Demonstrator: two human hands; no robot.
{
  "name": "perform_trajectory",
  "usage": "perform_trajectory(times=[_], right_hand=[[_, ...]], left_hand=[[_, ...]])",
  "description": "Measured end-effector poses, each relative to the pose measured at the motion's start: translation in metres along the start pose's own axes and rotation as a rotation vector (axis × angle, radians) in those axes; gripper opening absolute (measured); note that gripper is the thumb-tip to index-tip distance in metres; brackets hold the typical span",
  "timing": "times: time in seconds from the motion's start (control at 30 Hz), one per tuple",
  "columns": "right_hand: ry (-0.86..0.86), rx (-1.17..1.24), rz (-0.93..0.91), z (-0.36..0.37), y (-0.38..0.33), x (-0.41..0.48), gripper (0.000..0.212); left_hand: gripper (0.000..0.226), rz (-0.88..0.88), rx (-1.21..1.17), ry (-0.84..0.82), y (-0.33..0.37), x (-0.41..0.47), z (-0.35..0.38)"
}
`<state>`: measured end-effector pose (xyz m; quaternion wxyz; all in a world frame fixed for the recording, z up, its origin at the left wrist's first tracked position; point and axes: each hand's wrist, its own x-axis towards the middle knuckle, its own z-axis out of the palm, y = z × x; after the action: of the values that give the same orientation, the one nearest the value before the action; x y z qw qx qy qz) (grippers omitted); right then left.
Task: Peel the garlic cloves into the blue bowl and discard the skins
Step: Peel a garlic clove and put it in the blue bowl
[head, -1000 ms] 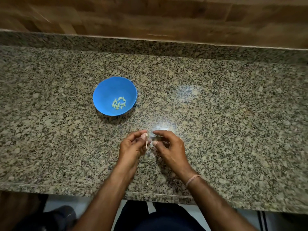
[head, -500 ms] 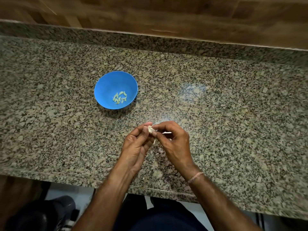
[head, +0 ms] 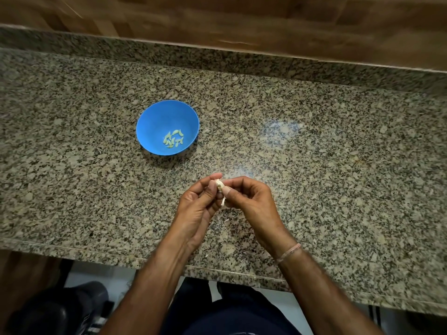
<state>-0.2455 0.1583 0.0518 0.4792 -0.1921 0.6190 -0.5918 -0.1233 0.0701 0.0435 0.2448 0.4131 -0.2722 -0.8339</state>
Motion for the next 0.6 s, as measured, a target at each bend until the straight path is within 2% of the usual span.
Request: perform_trajectory(times=[0.13,0.33,0.6], right_hand=[[-0.023,0.014,0.033,0.002,0.001,-0.002,0.012],[-0.048,0.044,0.042,0.005,0.005,-0.003,0.020],[-0.044,0.058,0.066,0.006,0.010,-0.001,0.020]], left_hand=[[0.023,0.005,0.015,0.014,0.000,-0.001,-0.003],[0.029,0.044,0.069,0.073,-0.004,-0.001,-0.008],[0.027,0.052,0.133,0.074,-0.009,-0.005,-0.016]])
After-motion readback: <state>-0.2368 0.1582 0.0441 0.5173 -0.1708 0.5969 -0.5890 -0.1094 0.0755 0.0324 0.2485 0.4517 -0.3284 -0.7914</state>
